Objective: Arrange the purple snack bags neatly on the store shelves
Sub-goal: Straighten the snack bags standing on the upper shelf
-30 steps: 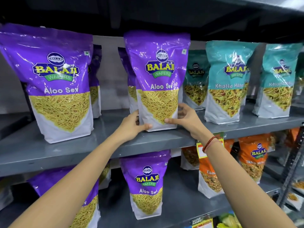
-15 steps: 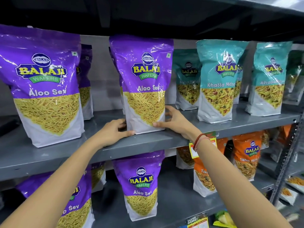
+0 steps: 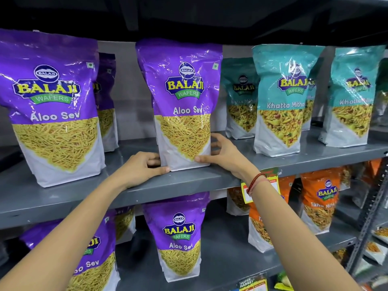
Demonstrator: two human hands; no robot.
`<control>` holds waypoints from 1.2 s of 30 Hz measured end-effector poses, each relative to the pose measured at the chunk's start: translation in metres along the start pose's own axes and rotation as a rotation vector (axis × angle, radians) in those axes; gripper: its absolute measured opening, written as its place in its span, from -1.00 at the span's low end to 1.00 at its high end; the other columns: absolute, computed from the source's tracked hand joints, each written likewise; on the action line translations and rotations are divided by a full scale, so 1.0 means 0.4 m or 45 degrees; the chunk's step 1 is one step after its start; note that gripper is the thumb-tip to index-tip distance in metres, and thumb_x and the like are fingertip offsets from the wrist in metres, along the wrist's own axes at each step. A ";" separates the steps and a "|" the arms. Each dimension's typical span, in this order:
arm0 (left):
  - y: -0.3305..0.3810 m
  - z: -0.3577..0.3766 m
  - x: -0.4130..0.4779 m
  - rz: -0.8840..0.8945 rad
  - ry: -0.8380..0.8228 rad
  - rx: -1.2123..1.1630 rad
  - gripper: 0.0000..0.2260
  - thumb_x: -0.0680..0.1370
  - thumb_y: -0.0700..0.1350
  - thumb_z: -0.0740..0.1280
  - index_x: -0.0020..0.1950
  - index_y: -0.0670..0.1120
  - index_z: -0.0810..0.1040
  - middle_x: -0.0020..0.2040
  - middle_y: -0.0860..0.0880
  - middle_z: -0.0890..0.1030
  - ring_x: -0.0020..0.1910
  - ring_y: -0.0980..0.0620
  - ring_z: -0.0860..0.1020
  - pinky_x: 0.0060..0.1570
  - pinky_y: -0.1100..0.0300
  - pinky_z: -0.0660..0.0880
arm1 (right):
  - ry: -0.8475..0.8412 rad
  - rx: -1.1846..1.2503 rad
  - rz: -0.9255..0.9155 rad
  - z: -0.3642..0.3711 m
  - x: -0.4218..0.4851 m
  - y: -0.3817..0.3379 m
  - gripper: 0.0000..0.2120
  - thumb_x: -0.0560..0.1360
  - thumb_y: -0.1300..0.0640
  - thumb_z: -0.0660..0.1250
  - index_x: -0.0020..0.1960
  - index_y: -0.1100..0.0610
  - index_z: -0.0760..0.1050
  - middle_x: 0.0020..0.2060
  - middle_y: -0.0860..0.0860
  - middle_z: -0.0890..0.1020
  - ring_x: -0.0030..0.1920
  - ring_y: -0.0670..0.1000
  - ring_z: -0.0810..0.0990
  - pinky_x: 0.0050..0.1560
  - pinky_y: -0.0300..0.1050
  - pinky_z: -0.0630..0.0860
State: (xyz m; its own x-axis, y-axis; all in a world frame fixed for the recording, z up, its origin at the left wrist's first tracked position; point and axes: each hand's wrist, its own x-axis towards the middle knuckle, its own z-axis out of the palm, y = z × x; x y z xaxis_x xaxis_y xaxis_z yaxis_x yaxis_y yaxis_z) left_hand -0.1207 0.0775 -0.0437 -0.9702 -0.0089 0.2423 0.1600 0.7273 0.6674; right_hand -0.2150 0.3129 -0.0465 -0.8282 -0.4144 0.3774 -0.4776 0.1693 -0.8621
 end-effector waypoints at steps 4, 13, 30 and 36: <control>0.001 0.001 0.001 -0.004 0.020 0.007 -0.65 0.38 0.06 0.45 0.16 0.10 0.55 0.15 0.02 0.64 0.17 0.12 0.56 0.26 0.13 0.39 | 0.002 0.015 0.002 -0.001 0.006 0.009 -0.24 0.24 0.11 0.60 0.34 0.04 0.33 0.13 0.06 0.58 0.07 0.03 0.62 0.04 -0.16 0.56; 0.001 -0.024 -0.057 0.047 0.304 0.103 -0.43 0.40 0.02 0.45 0.36 -0.09 0.41 0.32 -0.05 0.52 0.30 0.05 0.47 0.29 0.17 0.33 | 0.552 0.032 -0.182 0.040 -0.026 -0.027 -0.30 0.27 -0.04 0.57 0.32 0.12 0.41 0.19 0.03 0.55 0.10 -0.05 0.55 0.01 -0.36 0.50; -0.238 -0.329 -0.265 -0.127 1.170 -0.210 -0.36 0.35 -0.11 0.50 0.36 -0.10 0.32 0.35 -0.09 0.43 0.18 -0.01 0.48 0.20 0.17 0.41 | -0.313 -0.220 -0.102 0.541 0.073 -0.217 -0.03 0.28 -0.11 0.55 0.48 0.17 0.11 0.42 0.14 0.34 0.42 0.13 0.33 0.40 0.06 0.33; -0.295 -0.369 -0.260 -0.286 0.436 -0.222 -0.11 0.08 0.12 0.56 0.34 -0.04 0.35 0.26 0.04 0.55 0.21 0.09 0.53 0.31 0.05 0.40 | -0.420 -0.002 -0.016 0.595 0.102 -0.212 -0.08 0.23 -0.01 0.61 0.44 0.07 0.19 0.38 0.01 0.45 0.37 0.03 0.43 0.40 -0.06 0.35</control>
State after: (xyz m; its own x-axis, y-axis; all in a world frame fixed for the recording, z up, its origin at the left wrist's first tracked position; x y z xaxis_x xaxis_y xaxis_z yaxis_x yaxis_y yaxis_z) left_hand -0.0120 -0.1088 -0.0438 -0.8730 -0.4012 0.2774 0.0093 0.5550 0.8318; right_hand -0.1384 0.0686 -0.0383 -0.6828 -0.6836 0.2579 -0.4875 0.1634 -0.8577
